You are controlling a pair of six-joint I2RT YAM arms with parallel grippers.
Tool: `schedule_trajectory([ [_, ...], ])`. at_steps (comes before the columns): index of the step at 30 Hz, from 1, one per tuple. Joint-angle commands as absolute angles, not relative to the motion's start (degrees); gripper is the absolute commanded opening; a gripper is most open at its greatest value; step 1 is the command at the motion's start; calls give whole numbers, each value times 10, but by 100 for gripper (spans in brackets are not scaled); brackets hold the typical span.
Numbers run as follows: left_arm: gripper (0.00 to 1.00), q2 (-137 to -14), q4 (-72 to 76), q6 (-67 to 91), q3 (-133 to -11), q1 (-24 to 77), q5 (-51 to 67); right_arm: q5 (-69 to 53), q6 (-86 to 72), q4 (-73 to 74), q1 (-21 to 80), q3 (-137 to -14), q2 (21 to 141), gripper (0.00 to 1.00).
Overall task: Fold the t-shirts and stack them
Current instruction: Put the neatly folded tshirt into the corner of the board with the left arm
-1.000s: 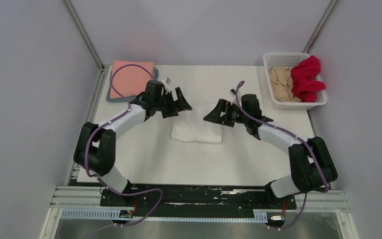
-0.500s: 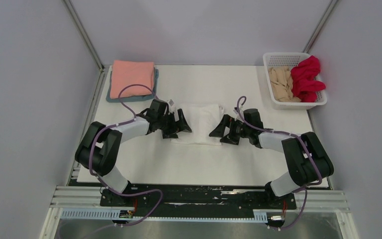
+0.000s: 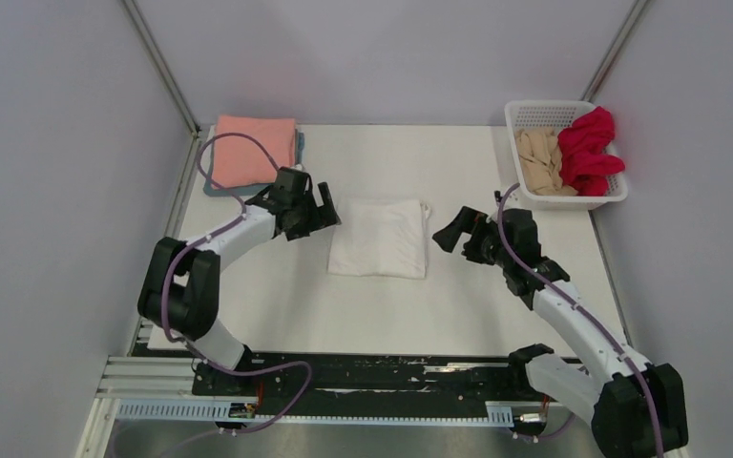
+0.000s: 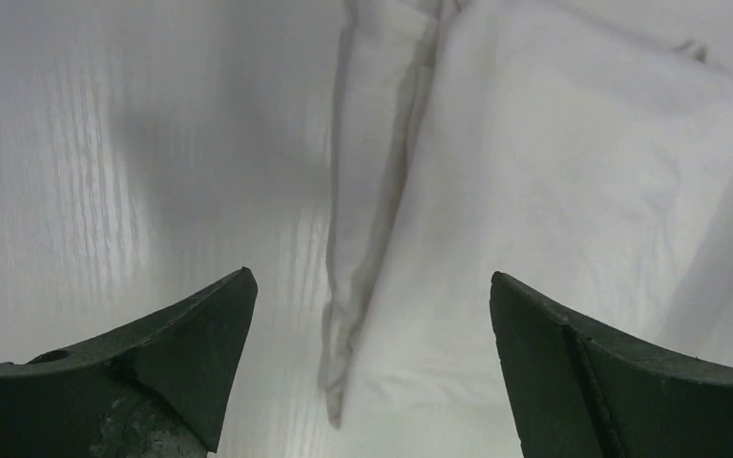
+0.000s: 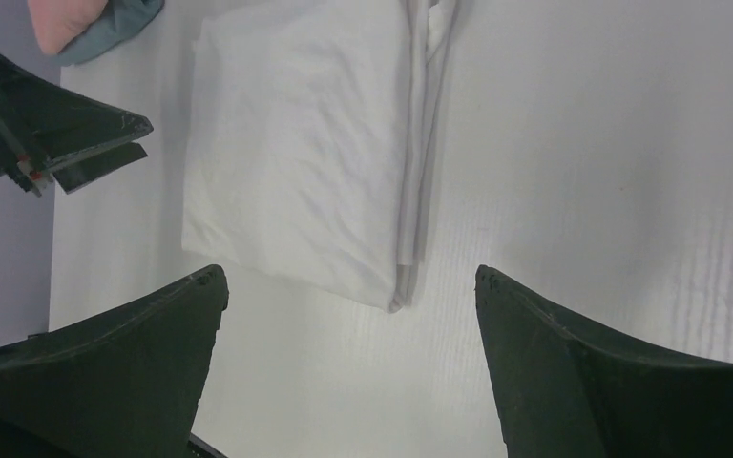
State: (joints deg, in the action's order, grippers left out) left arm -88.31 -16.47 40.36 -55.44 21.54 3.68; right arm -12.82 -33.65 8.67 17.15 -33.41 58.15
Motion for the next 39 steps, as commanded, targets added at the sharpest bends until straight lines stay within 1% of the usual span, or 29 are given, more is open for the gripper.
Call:
schedule_trajectory([
  [1,100,-986,-203,375,-630,205,15,-54,-309,147,169,-341,524,100],
  [3,100,-1024,-200,368,-654,205,57,-53,-306,159,170,-342,506,100],
  [7,94,-1074,-179,369,-670,214,102,-39,-298,184,169,-340,478,100],
  [9,88,-1092,-181,370,-677,229,103,-27,-295,190,169,-337,467,100],
  [11,80,-1109,-185,372,-688,245,95,-12,-296,193,170,-333,456,100],
  [12,71,-1123,-187,373,-700,251,93,-4,-295,193,169,-332,450,100],
  [13,67,-1130,-197,374,-708,261,83,-1,-294,193,169,-330,445,100],
  [14,58,-1146,-204,376,-727,266,74,17,-292,194,169,-329,441,100],
  [15,55,-1155,-224,377,-738,277,46,29,-291,195,169,-327,436,100],
  [16,46,-1172,-236,379,-763,286,30,37,-289,197,169,-325,431,100],
  [17,40,-1181,-263,381,-776,290,-7,43,-289,197,169,-322,426,100],
  [18,28,-1197,-278,383,-802,297,-26,52,-288,196,170,-319,421,100],
  [19,23,-1205,-303,383,-815,300,-58,59,-286,196,169,-317,415,100],
  [21,2,-1222,-328,380,-848,303,-86,77,-285,196,170,-311,406,100],
  [22,0,-1228,-333,376,-866,304,-101,83,-284,197,170,-310,403,100],
  [25,0,-1232,-352,354,-901,304,-147,94,-278,195,169,-307,401,100],
  [30,0,-1218,-344,242,-974,302,-289,101,-272,187,169,-299,411,100],
  [32,0,-1210,-318,181,-990,300,-342,99,-271,181,170,-295,416,100],
  [34,0,-1201,-252,117,-989,296,-380,99,-272,172,169,-287,422,100],
  [36,0,-1195,-203,61,-984,288,-407,100,-270,165,169,-283,429,100],
  [39,0,-1191,-147,-22,-986,270,-419,103,-268,160,169,-282,437,100],
])
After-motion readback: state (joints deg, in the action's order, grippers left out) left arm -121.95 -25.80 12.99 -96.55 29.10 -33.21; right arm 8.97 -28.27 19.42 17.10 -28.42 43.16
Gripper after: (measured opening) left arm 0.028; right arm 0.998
